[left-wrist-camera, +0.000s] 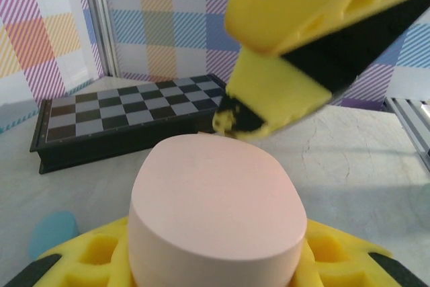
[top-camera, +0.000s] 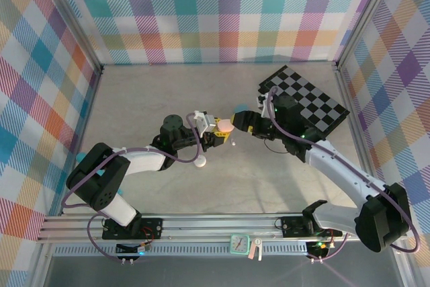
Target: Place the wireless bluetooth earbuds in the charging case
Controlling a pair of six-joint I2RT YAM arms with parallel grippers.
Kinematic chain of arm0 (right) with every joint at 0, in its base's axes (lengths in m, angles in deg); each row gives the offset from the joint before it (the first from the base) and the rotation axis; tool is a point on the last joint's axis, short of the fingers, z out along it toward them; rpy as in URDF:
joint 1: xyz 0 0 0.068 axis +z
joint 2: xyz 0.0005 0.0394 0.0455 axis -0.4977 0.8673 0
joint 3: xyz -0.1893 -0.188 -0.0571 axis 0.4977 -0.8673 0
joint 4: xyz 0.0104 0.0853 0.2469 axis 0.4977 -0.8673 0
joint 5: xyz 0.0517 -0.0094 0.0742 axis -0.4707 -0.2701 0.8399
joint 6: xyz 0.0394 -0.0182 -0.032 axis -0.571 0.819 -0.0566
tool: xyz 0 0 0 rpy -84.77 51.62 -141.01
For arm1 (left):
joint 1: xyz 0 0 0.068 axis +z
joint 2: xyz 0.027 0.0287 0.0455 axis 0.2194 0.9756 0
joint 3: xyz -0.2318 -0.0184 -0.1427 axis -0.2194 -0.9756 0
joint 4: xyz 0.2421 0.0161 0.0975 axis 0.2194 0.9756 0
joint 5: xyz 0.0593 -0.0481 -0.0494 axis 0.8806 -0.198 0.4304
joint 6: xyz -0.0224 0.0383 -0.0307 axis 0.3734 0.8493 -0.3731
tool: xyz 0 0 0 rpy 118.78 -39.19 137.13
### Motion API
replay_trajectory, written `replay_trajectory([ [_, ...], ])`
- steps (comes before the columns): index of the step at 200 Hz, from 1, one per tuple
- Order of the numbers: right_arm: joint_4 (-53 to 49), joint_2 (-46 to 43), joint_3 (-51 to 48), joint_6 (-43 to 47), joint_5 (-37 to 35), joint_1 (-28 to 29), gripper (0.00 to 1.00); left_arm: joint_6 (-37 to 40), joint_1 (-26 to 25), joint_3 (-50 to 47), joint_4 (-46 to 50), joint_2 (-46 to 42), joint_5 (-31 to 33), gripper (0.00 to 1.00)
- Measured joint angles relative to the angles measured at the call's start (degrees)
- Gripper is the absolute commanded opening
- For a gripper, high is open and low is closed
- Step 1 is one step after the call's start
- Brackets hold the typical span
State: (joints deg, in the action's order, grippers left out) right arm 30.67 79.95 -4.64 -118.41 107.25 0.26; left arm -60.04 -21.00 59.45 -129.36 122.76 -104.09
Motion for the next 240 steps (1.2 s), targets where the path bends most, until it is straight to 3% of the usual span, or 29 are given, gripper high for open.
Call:
replay_trajectory([
  [49, 19.32, 3.28, -6.21, -14.88, 7.85, 0.09, 0.69, -5.29, 0.0, 0.02, -4.94, 0.0, -0.85, 0.35],
  [70, 24.39, 4.66, -6.47, -18.58, 9.22, 0.24, 0.64, -6.58, -0.02, 0.02, -5.84, -0.09, -1.44, 0.35],
  [85, 27.76, 5.53, -6.47, -20.7, 9.86, 0.24, 0.58, -6.91, -0.09, 0.02, -6.03, -0.31, -1.7, 0.35],
  [124, 31.1, 7.21, -6.47, -23.89, 10.88, 0.22, 0.29, -7.37, 0.0, 0.04, -6.23, -1.7, -1.75, 0.35],
  [142, 32.13, 7.21, -6.47, -24.41, 10.91, 0.22, 0.24, -7.34, 0.02, 0.04, -5.75, -2.36, -1.46, 0.37],
  [153, 32.15, 7.21, -6.47, -24.17, 10.88, 0.22, 0.22, -7.26, 0.02, 0.04, -5.22, -2.67, -1.38, 0.43],
  [167, 31.26, 7.04, -6.47, -23.3, 10.49, 0.22, 0.22, -6.78, 0.0, 0.02, -4.11, -3.08, -1.31, 0.62],
  [201, 25.38, 5.29, -6.49, -18.05, 6.78, -0.28, 0.21, -5.07, -0.35, -0.76, -0.07, -5.55, 0.04, 0.87],
  [240, 19.76, 5.05, -7.3, -11.15, 2.38, -6.12, 0.22, 0.13, -0.59, -2.69, 13.27, -11.85, 4.87, 1.0],
])
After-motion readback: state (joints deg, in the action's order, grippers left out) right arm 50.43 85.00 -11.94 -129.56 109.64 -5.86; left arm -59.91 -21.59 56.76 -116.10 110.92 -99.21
